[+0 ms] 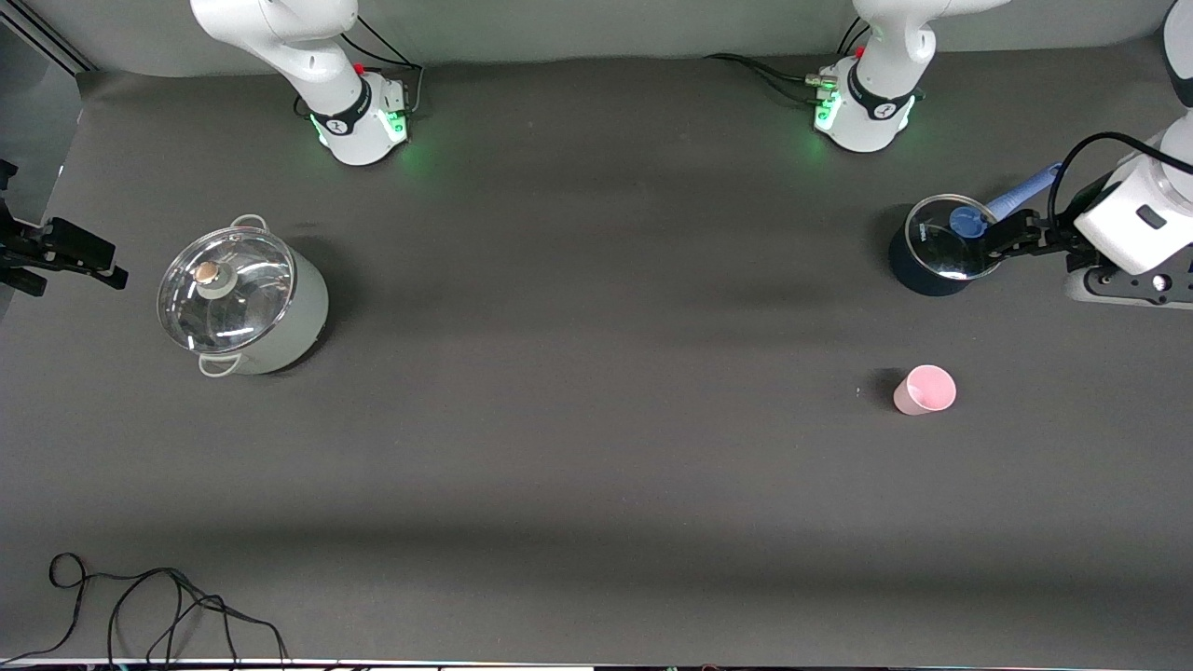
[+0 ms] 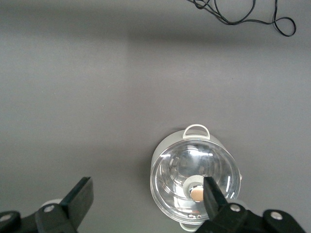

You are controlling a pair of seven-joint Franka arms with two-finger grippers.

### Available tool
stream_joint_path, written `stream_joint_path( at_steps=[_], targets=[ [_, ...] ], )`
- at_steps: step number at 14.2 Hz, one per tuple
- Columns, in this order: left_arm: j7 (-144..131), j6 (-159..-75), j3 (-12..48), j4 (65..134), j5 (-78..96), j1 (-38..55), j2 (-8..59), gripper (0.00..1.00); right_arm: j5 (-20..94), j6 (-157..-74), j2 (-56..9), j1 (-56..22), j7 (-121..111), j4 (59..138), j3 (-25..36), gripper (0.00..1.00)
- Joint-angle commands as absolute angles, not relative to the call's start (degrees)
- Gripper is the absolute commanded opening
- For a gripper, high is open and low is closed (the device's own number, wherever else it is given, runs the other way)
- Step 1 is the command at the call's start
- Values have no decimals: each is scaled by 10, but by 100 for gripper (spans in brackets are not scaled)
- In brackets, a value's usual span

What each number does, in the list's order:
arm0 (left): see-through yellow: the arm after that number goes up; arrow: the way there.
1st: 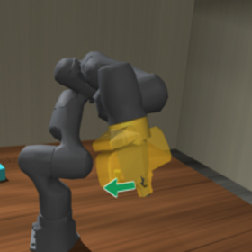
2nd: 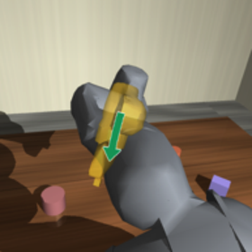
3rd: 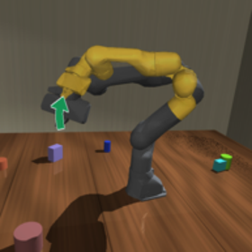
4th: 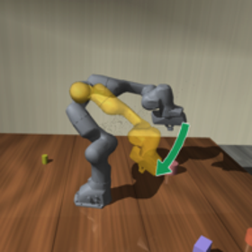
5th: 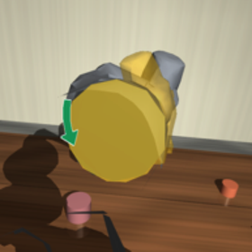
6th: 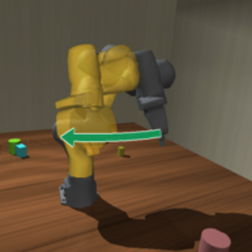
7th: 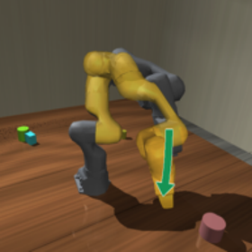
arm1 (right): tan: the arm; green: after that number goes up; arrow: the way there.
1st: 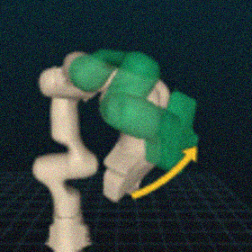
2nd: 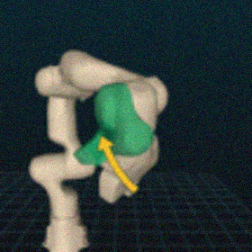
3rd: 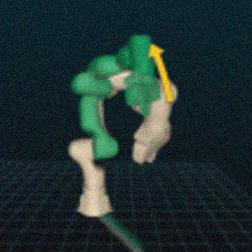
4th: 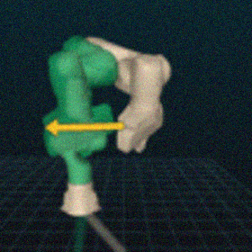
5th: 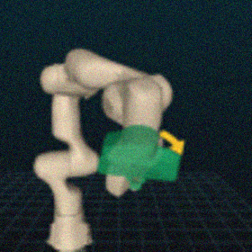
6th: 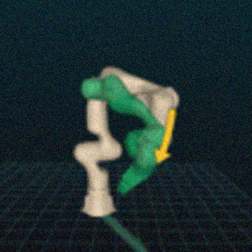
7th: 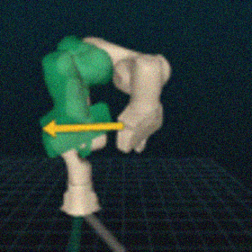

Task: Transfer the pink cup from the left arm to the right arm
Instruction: 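Raise the left gripper from beside the navy saucepan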

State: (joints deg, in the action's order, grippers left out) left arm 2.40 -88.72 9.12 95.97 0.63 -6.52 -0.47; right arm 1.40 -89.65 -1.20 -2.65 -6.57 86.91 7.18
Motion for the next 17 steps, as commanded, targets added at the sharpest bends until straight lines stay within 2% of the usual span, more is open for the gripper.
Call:
stream_joint_path(
  at_steps=[1,10,17],
  targets=[
    [75,-873,91,947,1,-74,-1,100,22,-892,-16,-26,-72,859,72,100],
    [616,-887,90,938,46,-195,37,100,22,-892,-13,-27,-73,862,72,100],
    [945,-894,90,851,168,-288,160,99,22,-909,-16,-27,-73,867,71,100]
  ],
)
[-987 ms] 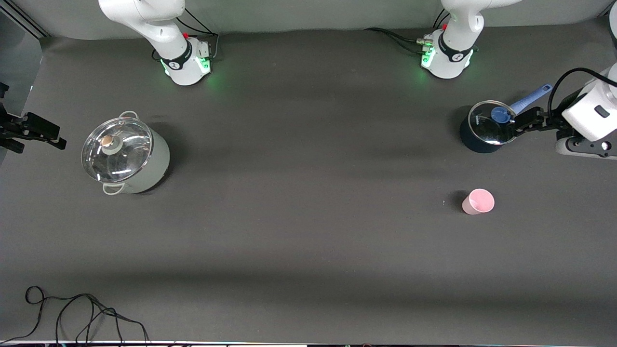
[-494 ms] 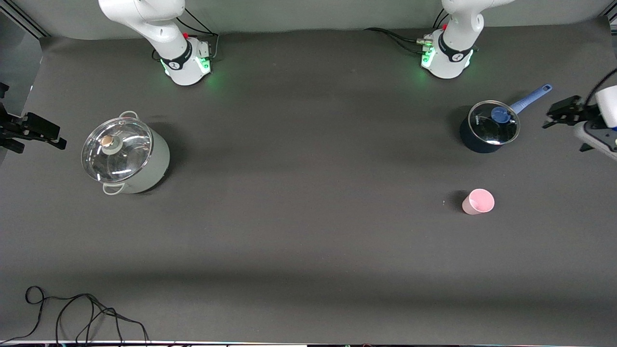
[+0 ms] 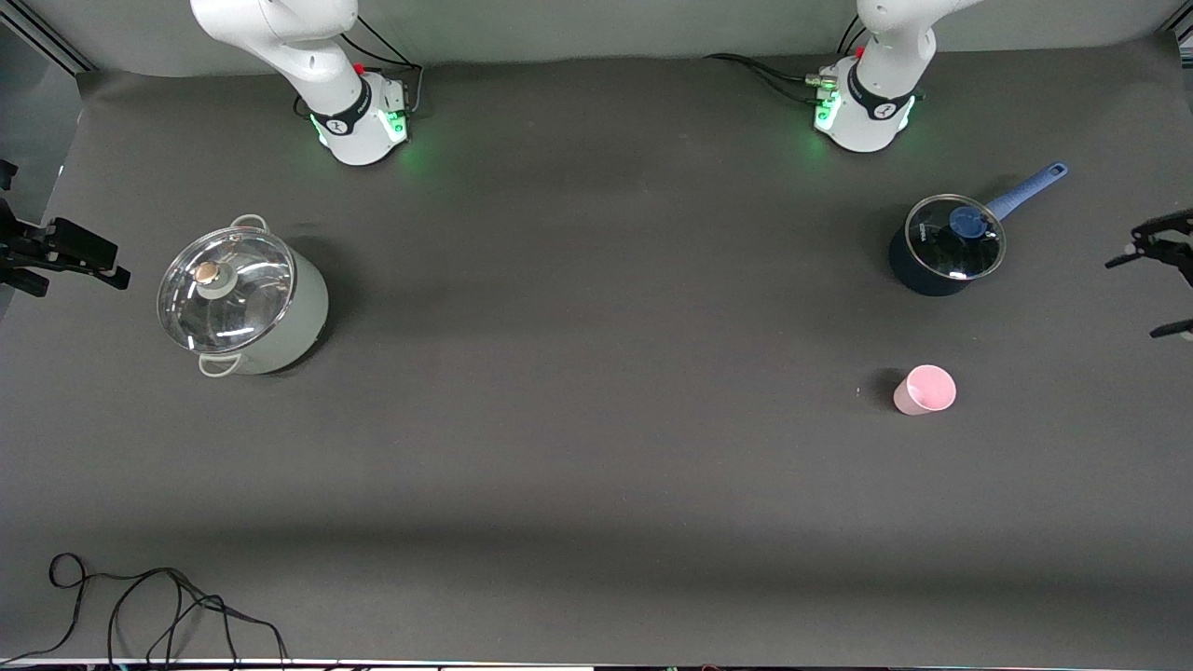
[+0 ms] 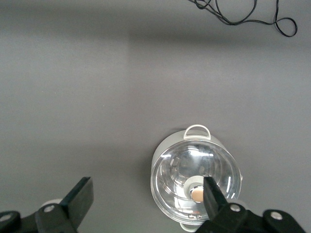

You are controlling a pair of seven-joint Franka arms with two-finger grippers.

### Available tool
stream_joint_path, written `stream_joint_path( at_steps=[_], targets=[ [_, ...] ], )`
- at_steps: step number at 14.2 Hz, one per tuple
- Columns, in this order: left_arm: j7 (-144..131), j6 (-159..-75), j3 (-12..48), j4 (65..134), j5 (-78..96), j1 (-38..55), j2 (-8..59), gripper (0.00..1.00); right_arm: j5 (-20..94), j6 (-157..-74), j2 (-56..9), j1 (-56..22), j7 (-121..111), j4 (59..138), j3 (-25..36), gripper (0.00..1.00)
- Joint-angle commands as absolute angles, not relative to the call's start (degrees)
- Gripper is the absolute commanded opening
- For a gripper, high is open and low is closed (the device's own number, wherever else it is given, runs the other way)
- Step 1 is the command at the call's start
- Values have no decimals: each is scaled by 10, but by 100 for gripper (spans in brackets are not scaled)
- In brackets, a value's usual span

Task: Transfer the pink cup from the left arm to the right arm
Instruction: 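Raise the left gripper from beside the navy saucepan, then move the open left gripper down around the pink cup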

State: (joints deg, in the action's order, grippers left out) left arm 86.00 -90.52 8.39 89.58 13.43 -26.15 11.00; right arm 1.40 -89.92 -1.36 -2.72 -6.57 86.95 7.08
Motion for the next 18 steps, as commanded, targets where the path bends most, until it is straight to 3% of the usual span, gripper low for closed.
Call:
stream_joint_path(
  at_steps=[1,8,18],
  targets=[
    [982,-891,90,839,189,-306,180,99,22,-910,-16,-27,-73,867,71,100],
    [1224,-887,92,831,329,-395,325,99,23,-916,-17,-28,-76,869,70,100],
    [1457,-832,93,828,463,-425,536,99,22,-932,-13,-49,-72,883,79,100]
  ],
)
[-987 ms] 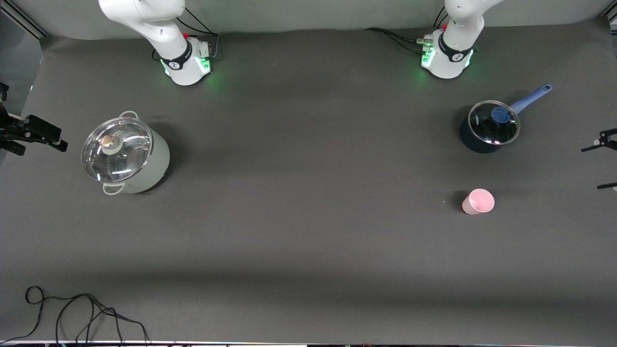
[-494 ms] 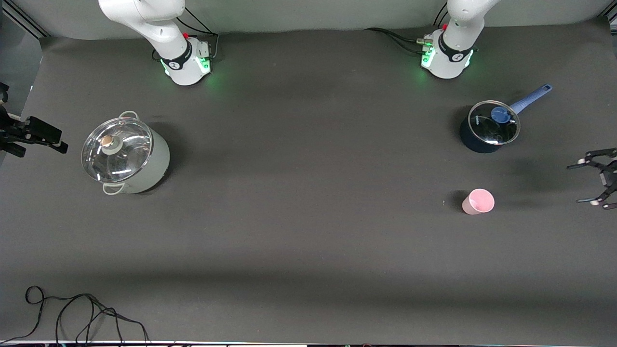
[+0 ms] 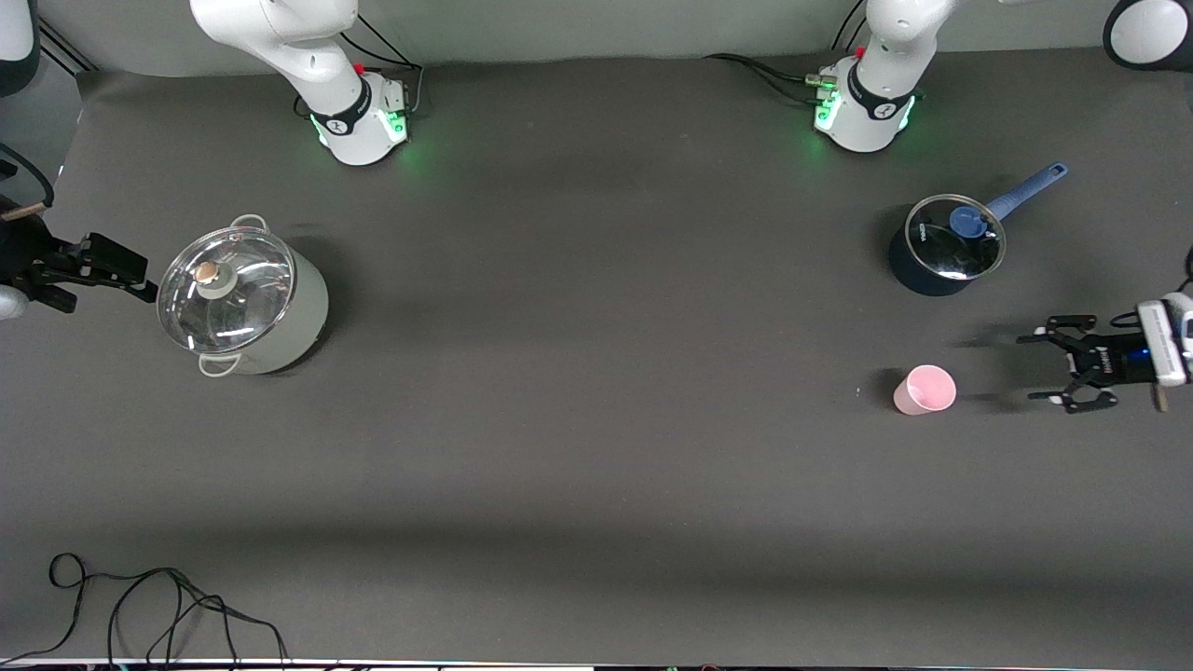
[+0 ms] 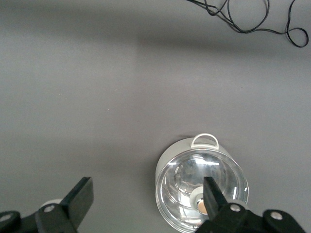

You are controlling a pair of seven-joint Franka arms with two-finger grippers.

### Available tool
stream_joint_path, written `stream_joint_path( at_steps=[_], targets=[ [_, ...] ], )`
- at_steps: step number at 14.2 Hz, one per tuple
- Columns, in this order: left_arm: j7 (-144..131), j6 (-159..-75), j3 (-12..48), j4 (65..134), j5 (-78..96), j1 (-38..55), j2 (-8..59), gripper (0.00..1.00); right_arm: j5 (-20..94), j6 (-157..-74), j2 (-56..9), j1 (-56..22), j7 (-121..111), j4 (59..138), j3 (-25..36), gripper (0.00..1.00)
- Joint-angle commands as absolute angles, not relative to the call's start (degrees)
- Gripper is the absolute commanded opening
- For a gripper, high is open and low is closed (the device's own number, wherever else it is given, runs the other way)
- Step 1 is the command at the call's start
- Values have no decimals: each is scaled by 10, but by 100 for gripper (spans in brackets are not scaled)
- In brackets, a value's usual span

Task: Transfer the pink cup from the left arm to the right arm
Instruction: 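Move the open left gripper down around the pink cup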

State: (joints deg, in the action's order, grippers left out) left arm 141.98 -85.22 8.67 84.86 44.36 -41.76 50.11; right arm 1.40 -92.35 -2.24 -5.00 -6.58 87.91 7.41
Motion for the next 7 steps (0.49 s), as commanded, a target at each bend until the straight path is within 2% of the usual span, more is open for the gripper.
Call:
stream_joint_path(
  at_steps=[1,7],
  targets=[
    [1475,-831,95,828,473,-425,552,99,22,-932,-13,-49,-72,882,79,100],
    [1516,-842,99,830,514,-400,598,99,23,-933,-7,-50,-72,882,79,100]
  ],
)
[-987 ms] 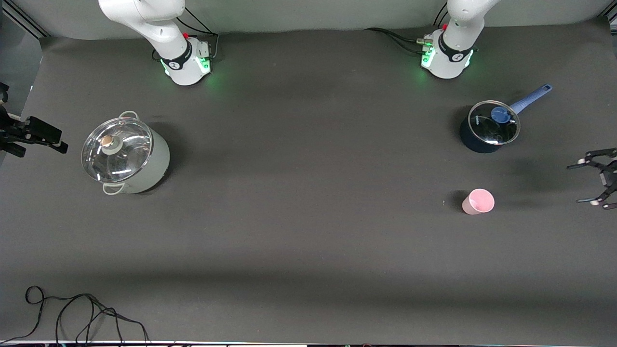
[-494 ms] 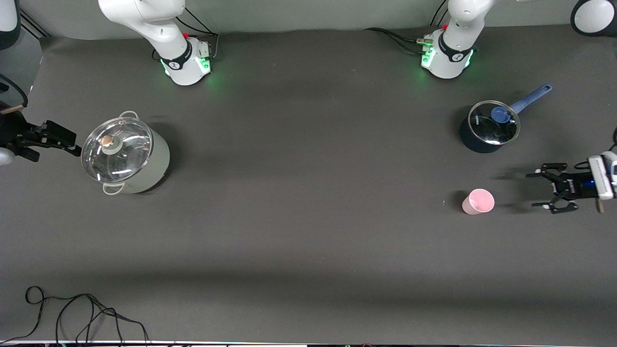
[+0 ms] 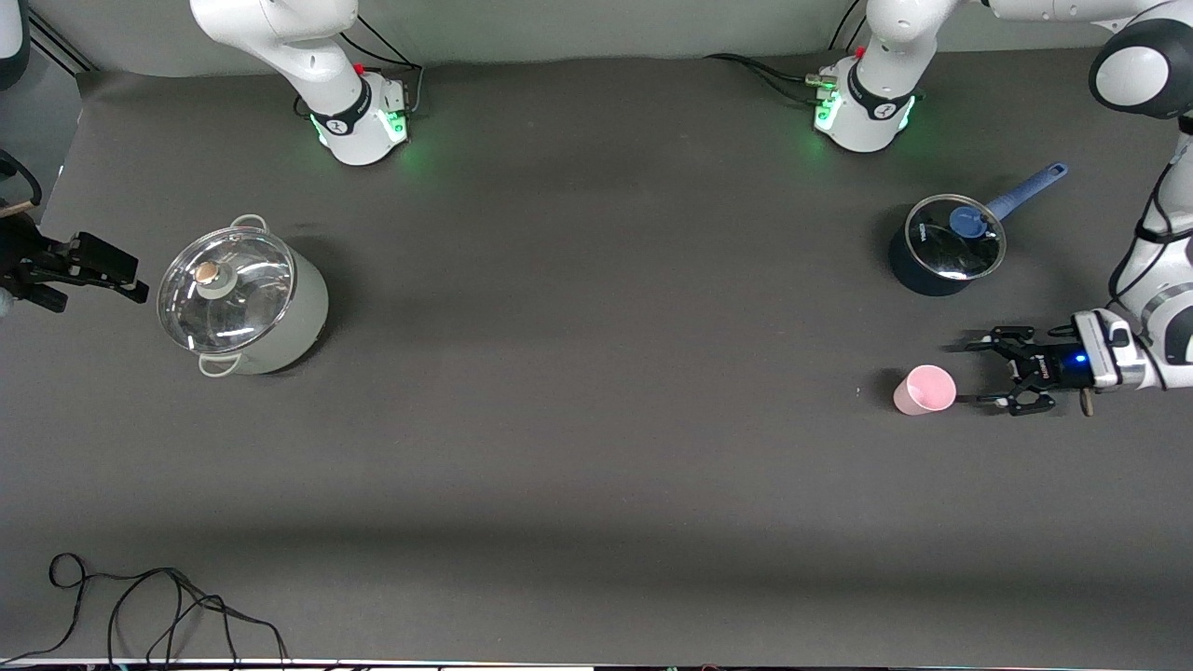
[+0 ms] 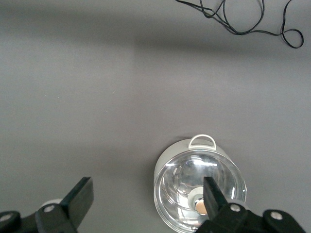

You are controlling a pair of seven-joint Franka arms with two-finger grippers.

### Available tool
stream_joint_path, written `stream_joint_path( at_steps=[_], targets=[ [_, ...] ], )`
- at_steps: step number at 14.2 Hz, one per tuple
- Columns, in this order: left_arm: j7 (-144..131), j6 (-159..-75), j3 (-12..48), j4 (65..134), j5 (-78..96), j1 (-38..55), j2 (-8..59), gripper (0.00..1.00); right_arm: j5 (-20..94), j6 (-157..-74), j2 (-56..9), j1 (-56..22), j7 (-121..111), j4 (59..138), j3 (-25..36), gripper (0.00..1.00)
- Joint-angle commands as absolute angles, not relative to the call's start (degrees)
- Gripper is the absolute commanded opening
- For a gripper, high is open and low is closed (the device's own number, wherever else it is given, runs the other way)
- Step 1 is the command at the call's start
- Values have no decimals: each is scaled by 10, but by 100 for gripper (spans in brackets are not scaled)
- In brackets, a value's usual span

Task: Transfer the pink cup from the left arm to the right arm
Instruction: 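Move the open left gripper down around the pink cup, then close the left gripper on the pink cup's side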

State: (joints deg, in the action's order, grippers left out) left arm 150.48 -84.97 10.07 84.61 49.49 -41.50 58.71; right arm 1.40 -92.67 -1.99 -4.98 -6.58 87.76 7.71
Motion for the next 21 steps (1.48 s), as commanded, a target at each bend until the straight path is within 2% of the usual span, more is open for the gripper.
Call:
stream_joint_path(
  at_steps=[1,11,17,18,19,20,21],
  targets=[
    [1517,-843,99,831,525,-390,599,99,22,-933,-7,-50,-72,881,79,100],
    [1533,-865,99,837,592,-339,631,99,24,-926,-6,-50,-70,882,80,100],
    [1534,-873,98,840,635,-309,635,99,25,-892,1,-50,-71,883,81,100],
    [1534,-874,98,840,635,-308,636,90,24,-892,1,-50,-71,883,81,100],
    [1535,-873,98,839,634,-308,638,58,24,-892,1,-50,-71,883,81,100],
    [1535,-873,98,839,634,-308,638,17,24,-893,0,-50,-71,883,82,100],
    [1535,-873,98,839,635,-308,638,0,24,-893,0,-50,-71,883,82,100]
  ],
)
